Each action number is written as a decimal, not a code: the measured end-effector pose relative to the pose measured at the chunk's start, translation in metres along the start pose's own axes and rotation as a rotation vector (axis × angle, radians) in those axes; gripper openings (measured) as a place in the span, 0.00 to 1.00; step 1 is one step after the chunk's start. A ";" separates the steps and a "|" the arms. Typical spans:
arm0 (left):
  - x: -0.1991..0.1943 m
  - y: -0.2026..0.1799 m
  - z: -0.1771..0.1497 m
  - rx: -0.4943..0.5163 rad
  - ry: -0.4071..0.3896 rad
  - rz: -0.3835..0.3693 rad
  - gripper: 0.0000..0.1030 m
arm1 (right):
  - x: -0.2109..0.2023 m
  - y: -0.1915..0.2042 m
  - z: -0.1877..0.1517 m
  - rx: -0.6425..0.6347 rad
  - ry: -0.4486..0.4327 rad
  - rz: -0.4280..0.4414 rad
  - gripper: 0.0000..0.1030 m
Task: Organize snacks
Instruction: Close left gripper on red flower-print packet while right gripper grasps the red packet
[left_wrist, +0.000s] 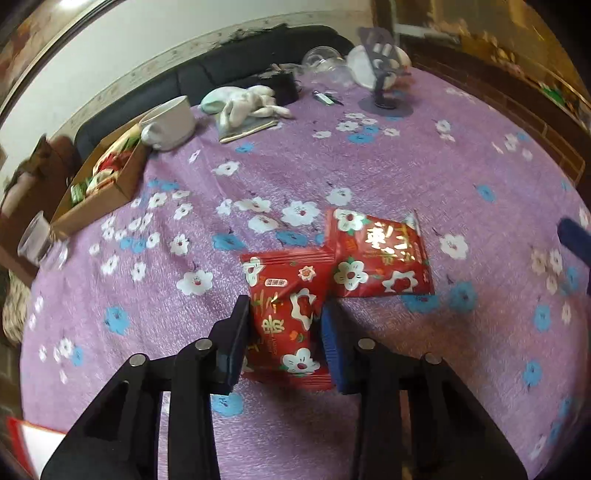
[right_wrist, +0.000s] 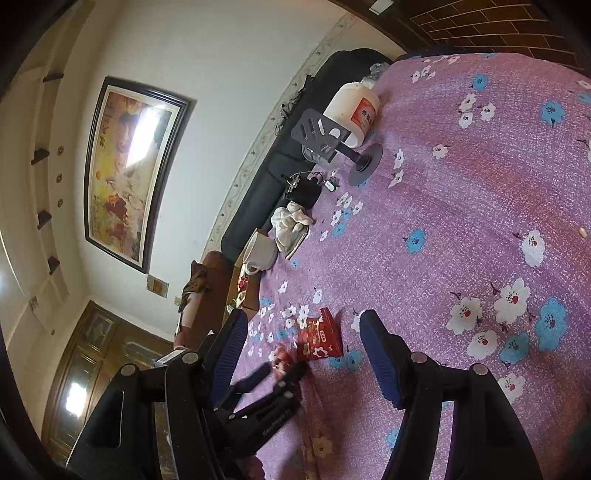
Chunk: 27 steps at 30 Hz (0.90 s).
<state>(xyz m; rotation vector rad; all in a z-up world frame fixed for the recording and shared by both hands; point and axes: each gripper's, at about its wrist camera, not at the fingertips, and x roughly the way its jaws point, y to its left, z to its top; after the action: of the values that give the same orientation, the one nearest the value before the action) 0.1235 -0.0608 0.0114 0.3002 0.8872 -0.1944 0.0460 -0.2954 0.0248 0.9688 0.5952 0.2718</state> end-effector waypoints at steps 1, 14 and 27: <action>0.000 0.000 -0.002 -0.022 -0.018 0.006 0.33 | 0.000 0.000 0.000 -0.003 -0.001 -0.004 0.64; -0.032 0.058 -0.018 -0.392 -0.175 -0.102 0.32 | 0.028 0.011 -0.016 -0.134 0.073 -0.119 0.64; -0.044 0.105 -0.028 -0.574 -0.212 -0.146 0.32 | 0.051 0.023 -0.033 -0.204 0.128 -0.187 0.64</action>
<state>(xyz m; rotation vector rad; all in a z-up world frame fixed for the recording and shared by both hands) 0.1068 0.0494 0.0477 -0.3153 0.7184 -0.0973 0.0688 -0.2363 0.0127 0.6975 0.7554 0.2240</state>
